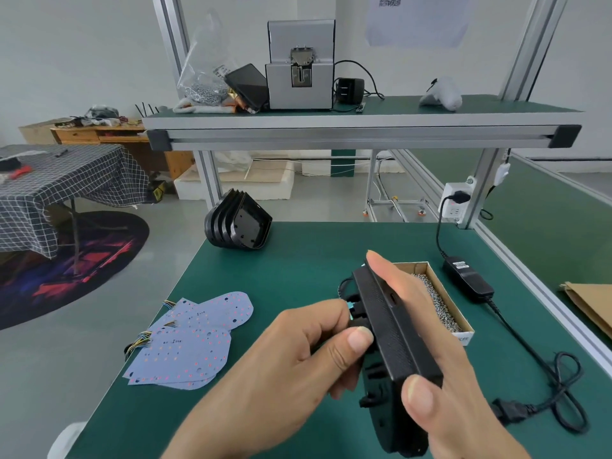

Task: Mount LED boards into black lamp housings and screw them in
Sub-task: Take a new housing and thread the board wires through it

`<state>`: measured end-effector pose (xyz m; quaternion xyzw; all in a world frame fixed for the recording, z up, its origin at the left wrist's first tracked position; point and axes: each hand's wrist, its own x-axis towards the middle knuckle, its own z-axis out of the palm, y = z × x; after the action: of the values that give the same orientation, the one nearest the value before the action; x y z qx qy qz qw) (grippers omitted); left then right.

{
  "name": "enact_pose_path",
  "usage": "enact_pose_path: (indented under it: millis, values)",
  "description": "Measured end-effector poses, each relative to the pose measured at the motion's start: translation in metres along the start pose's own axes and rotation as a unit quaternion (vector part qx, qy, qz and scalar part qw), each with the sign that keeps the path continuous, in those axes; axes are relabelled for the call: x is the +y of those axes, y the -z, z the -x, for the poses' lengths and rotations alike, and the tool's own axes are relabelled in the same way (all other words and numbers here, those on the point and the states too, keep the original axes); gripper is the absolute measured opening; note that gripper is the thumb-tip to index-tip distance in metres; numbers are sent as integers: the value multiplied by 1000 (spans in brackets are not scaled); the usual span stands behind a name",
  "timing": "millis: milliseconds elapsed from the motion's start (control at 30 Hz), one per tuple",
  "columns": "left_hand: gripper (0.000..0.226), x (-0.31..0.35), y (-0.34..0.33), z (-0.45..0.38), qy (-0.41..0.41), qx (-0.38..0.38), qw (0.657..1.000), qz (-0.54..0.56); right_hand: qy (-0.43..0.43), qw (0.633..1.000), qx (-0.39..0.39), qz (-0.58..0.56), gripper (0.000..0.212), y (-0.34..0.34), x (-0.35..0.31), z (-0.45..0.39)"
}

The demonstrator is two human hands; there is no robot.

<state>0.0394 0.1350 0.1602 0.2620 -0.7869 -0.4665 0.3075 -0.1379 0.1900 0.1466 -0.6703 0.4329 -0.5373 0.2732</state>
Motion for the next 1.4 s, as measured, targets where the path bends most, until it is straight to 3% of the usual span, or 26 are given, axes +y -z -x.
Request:
enact_pose_path:
  millis: [100, 300, 433, 567, 667, 867, 967, 1167, 1400]
  values:
    - [40, -1, 0, 1, -10, -4, 1000, -26, 0, 1000, 1, -15, 95, -2, 1, 3]
    - [44, 9, 7, 1, -60, 5, 981, -184, -9, 1000, 13, -27, 96, -3, 6, 6]
    - [49, 4, 0, -3, -31, 29, 990, -138, -15, 997, 40, -66, 94, -9, 19, 8]
    - [47, -8, -7, -8, -19, 90, 993, -74, -81, 972, 118, -189, 70, -12, 37, 9]
    - [37, -15, -4, -5, -2, 110, 992, -56, -58, 988, 89, -109, 64, 0, 39, 13]
    - [25, -20, -18, 1, 14, 110, 982, -155, -65, 975, 152, 148, 54, 6, 30, 10]
    - [27, -17, -29, 0, 7, 117, 981, -154, -72, 967, 182, 166, 64, -2, 27, 8]
    - [26, -19, -32, 3, 9, 130, 981, -143, -59, 959, 181, 209, 52, 1, 37, 8]
    - [27, -19, -30, 0, 9, 110, 988, -110, -72, 970, 185, 143, 42, 10, 40, 9]
